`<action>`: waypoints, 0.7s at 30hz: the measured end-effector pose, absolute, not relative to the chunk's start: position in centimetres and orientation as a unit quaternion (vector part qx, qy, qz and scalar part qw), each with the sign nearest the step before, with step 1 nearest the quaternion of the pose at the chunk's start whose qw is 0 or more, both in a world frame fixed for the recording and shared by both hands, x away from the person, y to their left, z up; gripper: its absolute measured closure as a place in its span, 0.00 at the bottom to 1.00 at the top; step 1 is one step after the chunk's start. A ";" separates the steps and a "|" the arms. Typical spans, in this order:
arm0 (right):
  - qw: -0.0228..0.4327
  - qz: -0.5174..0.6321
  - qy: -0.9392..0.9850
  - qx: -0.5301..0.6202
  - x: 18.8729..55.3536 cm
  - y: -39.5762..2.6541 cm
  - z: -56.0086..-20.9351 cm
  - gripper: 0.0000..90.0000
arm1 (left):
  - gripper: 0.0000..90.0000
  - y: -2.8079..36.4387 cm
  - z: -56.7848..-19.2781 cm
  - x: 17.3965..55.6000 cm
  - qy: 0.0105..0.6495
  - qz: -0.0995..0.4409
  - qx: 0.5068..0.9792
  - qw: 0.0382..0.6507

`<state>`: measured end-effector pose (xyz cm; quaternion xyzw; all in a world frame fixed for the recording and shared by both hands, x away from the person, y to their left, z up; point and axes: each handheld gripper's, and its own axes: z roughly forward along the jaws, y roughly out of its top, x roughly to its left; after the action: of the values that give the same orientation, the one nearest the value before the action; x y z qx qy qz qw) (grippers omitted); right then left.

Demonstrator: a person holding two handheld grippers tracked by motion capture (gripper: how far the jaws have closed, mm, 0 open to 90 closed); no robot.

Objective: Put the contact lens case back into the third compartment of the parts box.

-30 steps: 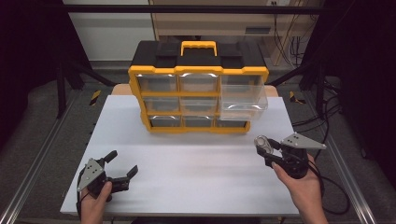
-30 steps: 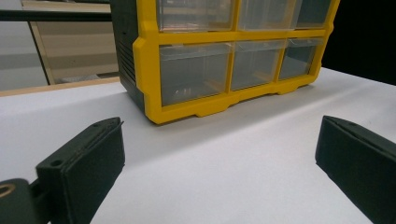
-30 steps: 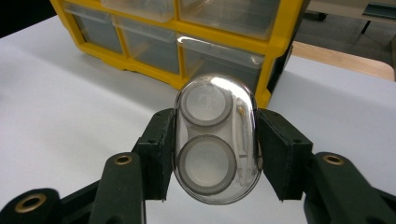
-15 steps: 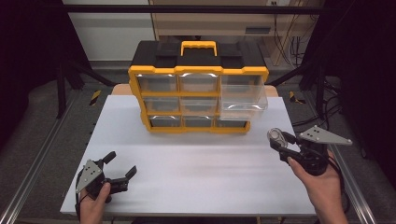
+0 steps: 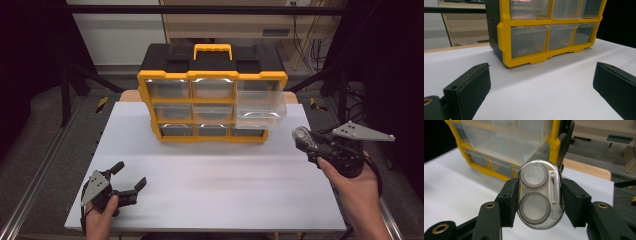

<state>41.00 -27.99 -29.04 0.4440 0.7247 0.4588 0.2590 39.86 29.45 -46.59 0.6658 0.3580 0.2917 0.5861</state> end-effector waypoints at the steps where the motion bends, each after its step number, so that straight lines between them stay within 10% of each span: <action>1: 0.259 0.463 0.722 0.445 41.0 -28.0 -28.6 0.54 | 0.01 29.4 -46.6 39.9 0.357 0.291 0.667 0.586; 21: 0.278 0.474 0.708 0.444 42.1 -28.5 -22.6 0.54 | 0.01 29.7 -46.6 39.7 0.363 0.290 0.661 0.590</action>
<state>42.12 -28.48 -22.62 0.4439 0.7080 0.4739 0.2776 39.71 29.66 -46.65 0.6607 0.3633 0.2896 0.5896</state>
